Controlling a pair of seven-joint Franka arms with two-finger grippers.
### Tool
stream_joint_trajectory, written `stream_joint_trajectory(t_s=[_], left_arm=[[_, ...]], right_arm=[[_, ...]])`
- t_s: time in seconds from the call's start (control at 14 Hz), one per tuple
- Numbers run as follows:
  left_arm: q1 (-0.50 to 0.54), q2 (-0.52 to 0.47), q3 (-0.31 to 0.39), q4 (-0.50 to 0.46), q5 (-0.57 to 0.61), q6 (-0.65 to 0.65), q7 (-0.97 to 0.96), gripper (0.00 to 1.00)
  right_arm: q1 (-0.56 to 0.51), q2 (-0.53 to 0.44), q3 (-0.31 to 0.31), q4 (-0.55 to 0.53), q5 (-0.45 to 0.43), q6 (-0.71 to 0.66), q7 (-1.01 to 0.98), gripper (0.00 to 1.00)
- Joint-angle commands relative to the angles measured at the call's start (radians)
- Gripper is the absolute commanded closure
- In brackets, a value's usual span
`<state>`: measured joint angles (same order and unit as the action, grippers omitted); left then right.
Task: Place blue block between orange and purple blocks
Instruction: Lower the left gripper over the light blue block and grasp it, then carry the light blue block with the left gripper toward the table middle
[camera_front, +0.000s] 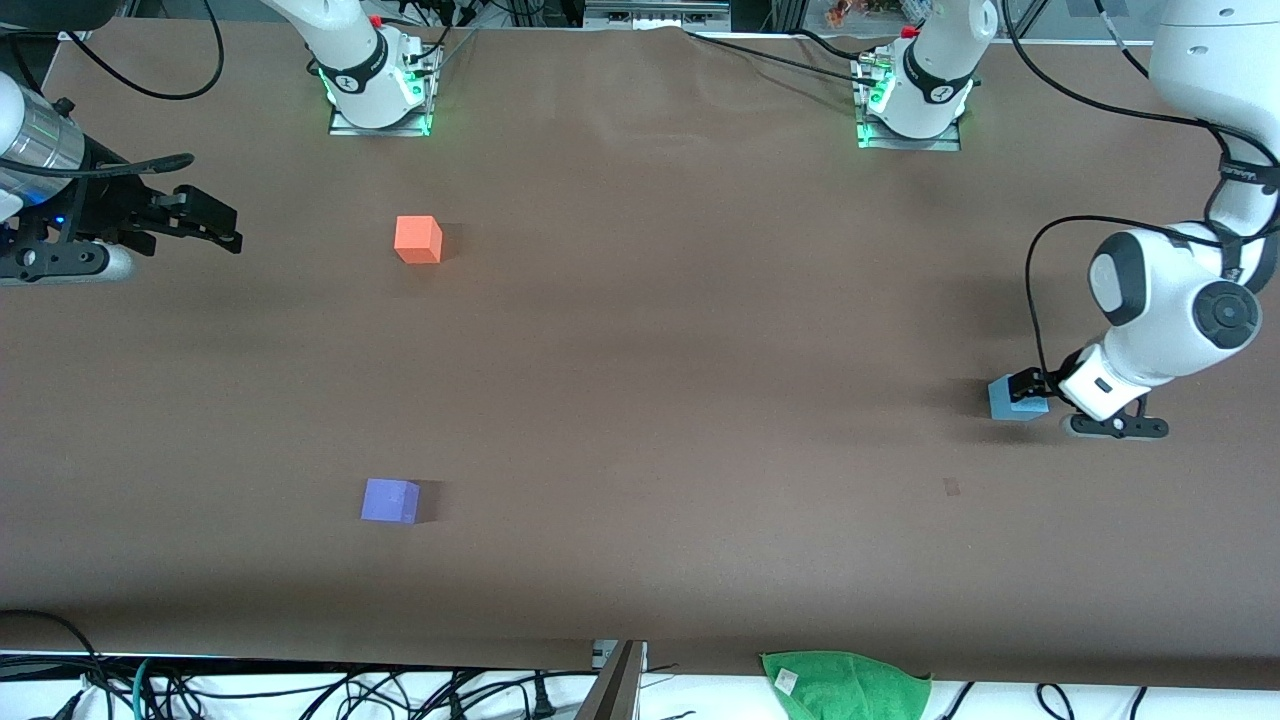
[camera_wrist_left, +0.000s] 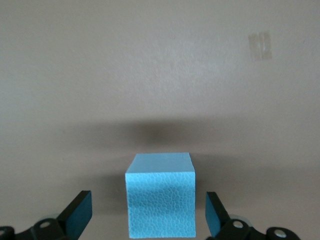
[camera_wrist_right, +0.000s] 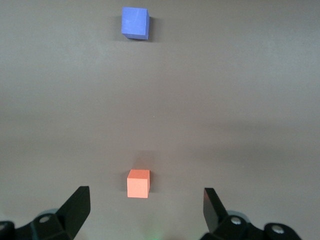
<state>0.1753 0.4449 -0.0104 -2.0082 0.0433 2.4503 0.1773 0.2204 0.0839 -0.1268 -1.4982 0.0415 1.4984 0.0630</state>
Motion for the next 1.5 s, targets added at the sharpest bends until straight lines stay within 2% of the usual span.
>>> stream_joint_trajectory(t_s=[0.0, 0.21, 0.29, 0.36, 0.5, 0.57, 0.71, 0.86, 1.0, 1.14, 1.29, 1.43], left_arm=[[0.003, 0.014, -0.003, -0.035, 0.018, 0.064, 0.021, 0.00], [0.009, 0.054, -0.003, -0.047, 0.018, 0.121, 0.054, 0.00], [0.009, 0.055, -0.005, -0.049, 0.018, 0.121, 0.056, 0.09], [0.009, 0.060, -0.005, -0.049, 0.018, 0.121, 0.056, 0.26], [0.006, 0.057, -0.010, -0.044, 0.016, 0.110, 0.059, 0.84], [0.006, 0.041, -0.011, -0.035, 0.018, 0.090, 0.057, 0.92], [0.000, -0.006, -0.016, -0.002, 0.016, -0.011, 0.047, 0.90], [-0.011, -0.049, -0.046, 0.070, 0.016, -0.170, 0.044, 0.88], [-0.011, -0.058, -0.126, 0.188, 0.015, -0.353, 0.041, 0.91], [-0.020, -0.051, -0.216, 0.288, 0.012, -0.480, -0.011, 0.92], [-0.066, -0.049, -0.282, 0.307, 0.010, -0.510, -0.134, 0.95], [-0.182, -0.042, -0.292, 0.333, 0.004, -0.510, -0.285, 0.95]], right_arm=[[-0.006, -0.003, 0.004, 0.007, -0.009, -0.015, -0.005, 0.00], [-0.006, -0.003, 0.004, 0.007, -0.011, -0.015, -0.005, 0.00], [-0.006, -0.003, 0.004, 0.007, -0.009, -0.015, -0.006, 0.00], [-0.006, -0.003, 0.004, 0.007, -0.011, -0.015, -0.006, 0.00], [-0.006, -0.003, 0.004, 0.007, -0.009, -0.015, -0.006, 0.00], [-0.006, -0.003, 0.004, 0.007, -0.009, -0.015, -0.005, 0.00], [-0.006, -0.003, 0.004, 0.007, -0.009, -0.015, -0.005, 0.00], [-0.006, -0.003, 0.004, 0.007, -0.009, -0.015, -0.006, 0.00], [-0.007, -0.003, 0.004, 0.007, -0.009, -0.014, -0.006, 0.00], [-0.007, -0.003, 0.004, 0.007, -0.009, -0.014, -0.006, 0.00], [-0.007, -0.003, 0.004, 0.007, -0.009, -0.010, -0.006, 0.00], [-0.007, -0.003, 0.004, 0.007, -0.008, -0.007, -0.006, 0.00]])
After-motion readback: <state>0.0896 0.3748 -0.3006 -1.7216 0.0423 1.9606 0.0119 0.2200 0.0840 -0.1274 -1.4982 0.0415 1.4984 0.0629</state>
